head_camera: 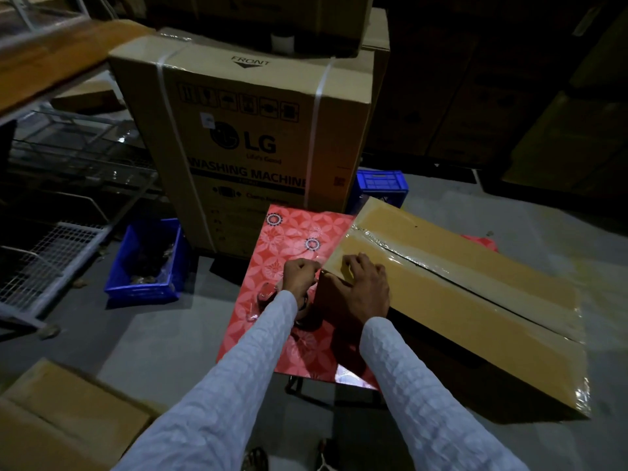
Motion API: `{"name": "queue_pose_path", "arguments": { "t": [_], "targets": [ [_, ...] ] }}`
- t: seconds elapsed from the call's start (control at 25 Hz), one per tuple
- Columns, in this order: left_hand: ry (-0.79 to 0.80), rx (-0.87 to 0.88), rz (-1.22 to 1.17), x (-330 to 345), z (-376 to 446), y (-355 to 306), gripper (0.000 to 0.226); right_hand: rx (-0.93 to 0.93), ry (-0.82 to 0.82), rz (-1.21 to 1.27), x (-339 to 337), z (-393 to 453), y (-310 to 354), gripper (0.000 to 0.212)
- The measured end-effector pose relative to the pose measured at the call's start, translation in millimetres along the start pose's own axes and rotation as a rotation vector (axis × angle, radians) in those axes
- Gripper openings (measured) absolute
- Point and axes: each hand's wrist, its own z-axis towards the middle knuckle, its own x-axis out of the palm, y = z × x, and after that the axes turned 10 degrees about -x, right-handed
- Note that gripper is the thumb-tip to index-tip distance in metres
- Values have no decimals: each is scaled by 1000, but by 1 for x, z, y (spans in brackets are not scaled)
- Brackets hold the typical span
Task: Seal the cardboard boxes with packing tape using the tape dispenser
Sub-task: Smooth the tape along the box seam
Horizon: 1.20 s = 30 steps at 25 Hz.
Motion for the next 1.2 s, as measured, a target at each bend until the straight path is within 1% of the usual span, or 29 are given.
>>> {"name": "queue_pose_path", "arguments": {
  "t": [0.08,0.16,0.2,0.28,0.32,0.36,0.48,0.52,0.6,0.64,0.72,0.76,0.84,0.92,1.0,1.04,1.12,1.2],
  "targets": [
    [4,-51,-75,5,-2,6,16,4,8,14,2,0,-1,44],
    [62,-190,-111,5,-7,2,6,0,27,16,2,0,-2,44],
    [104,-269,-60,2,-6,1,7,-8,37,12,3,0,-3,45],
    [161,-381,100,-7,-1,-1,25,-14,36,8,5,-1,-6,46],
    [165,-405,141,-11,3,-2,33,-14,35,9,7,-1,-7,47],
    [177,-415,157,-12,7,-3,35,-15,45,13,8,0,-7,48],
    [229,-390,167,-4,8,-13,17,-6,111,31,10,2,-9,55],
    [240,-375,160,1,10,-16,18,-5,123,32,10,3,-11,56],
    [248,-344,163,9,14,-20,29,-6,135,45,10,2,-13,58],
    [234,-314,183,14,17,-22,31,-10,137,52,10,4,-14,59],
    [194,-251,244,21,26,-24,21,-15,142,46,6,13,-14,60],
    [179,-229,268,23,28,-26,15,-23,152,37,3,19,-16,59],
    [187,-196,313,24,29,-27,13,-45,188,64,-5,34,-23,53],
    [214,-174,336,26,32,-31,14,-47,197,179,-7,54,-37,42],
    [266,-167,321,30,37,-37,18,-38,158,258,-2,76,-53,35],
    [305,-168,286,34,40,-41,25,-34,144,238,4,87,-60,37],
    [380,-167,223,45,49,-55,40,16,146,158,16,110,-75,49],
    [415,-119,254,55,63,-67,44,74,152,130,25,121,-83,60]
  ]
}}
